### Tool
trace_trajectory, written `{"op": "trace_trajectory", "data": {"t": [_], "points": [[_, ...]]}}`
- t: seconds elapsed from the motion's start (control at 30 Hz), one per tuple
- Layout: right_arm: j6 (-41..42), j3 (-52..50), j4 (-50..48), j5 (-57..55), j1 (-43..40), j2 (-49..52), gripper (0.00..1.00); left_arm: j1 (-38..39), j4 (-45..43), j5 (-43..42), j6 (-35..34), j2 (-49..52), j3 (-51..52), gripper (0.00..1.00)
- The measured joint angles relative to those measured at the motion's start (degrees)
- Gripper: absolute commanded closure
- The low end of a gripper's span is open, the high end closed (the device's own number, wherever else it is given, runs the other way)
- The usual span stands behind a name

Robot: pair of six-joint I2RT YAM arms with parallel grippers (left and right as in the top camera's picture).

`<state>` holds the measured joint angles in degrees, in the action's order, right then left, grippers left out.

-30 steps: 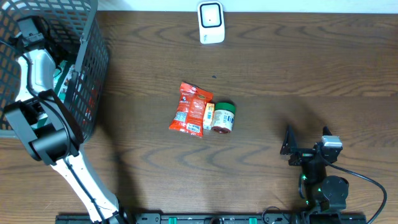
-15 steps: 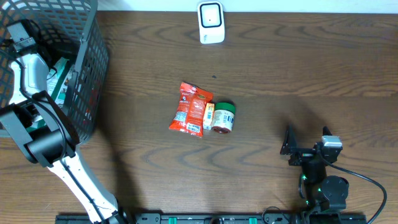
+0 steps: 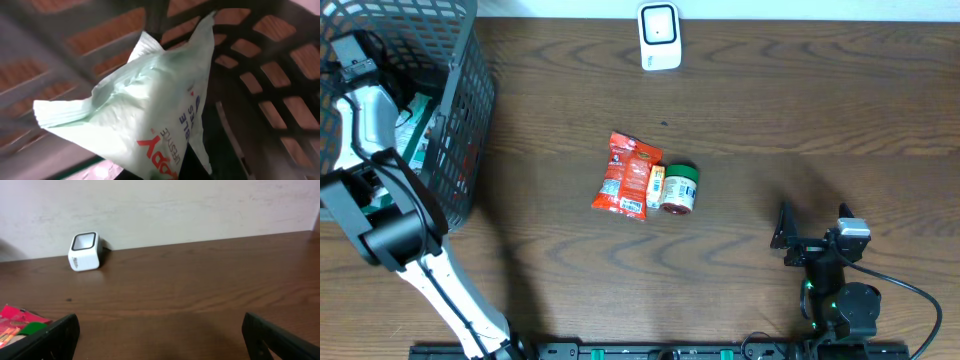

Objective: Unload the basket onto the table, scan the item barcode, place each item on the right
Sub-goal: 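Lift the wipes pack out and carry it toward the table center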

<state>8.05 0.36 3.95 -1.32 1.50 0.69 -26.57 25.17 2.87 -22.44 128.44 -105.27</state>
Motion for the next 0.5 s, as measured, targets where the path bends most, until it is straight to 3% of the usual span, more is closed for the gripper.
{"op": "trace_trajectory", "data": {"t": [0.13,0.27,0.5], "points": [[0.0,0.0,0.0,0.0,0.0,0.0,0.01,0.0,5.5,0.1,0.0,-8.3,0.9,0.93],[0.0,0.0,0.0,0.0,0.0,0.0,0.01,0.0,15.0,0.2,-1.0,-25.8,0.6,0.93],[0.0,0.0,0.0,0.0,0.0,0.0,0.01,3.2,30.9,0.5,-4.8,-45.5,0.4,0.93]]}}
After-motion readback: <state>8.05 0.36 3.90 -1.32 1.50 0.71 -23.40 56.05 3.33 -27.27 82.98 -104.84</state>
